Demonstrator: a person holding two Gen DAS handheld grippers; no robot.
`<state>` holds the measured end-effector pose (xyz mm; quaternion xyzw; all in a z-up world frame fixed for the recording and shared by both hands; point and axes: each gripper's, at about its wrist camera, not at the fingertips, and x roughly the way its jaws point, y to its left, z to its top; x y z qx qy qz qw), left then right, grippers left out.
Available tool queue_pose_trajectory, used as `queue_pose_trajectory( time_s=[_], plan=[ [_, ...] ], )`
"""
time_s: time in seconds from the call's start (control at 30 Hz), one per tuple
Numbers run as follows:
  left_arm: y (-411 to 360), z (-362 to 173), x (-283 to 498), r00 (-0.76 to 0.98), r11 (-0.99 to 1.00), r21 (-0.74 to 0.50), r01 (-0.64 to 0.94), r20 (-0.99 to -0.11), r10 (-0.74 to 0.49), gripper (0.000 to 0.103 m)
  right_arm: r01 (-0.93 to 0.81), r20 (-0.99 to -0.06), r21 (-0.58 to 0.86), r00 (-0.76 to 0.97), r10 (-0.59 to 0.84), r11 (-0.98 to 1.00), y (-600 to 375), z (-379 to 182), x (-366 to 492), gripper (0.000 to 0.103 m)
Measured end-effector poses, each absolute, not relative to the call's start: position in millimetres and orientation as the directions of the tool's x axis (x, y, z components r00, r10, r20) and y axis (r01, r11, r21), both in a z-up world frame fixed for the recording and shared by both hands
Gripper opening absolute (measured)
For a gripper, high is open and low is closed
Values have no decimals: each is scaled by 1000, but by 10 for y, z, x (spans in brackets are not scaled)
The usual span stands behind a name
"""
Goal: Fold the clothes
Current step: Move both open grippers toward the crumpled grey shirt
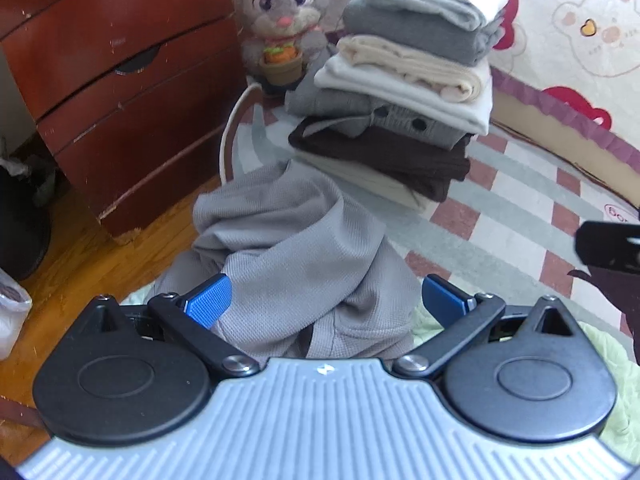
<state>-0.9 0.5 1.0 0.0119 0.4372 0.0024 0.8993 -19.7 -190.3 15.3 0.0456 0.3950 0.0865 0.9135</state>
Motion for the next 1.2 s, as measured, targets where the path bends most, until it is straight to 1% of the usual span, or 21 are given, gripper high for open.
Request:
queue_pose_trajectory(
  time_s=[0.43,0.57,1.2],
  plan=[
    [43,40,-59,632,1000,18,11,-775,7,103,-138,-732,106,660,171,985,-1856,90,-186,103],
    [69,31,-59,632,1000,-1,10,-775,-7,103,-144,-730,105,661,174,984,-1845,81,-194,103],
    [113,55,-81,622,1000,17,-5,-783,16,103,-157,-744,104,643,181,982,-1810,68,-206,103]
  ],
)
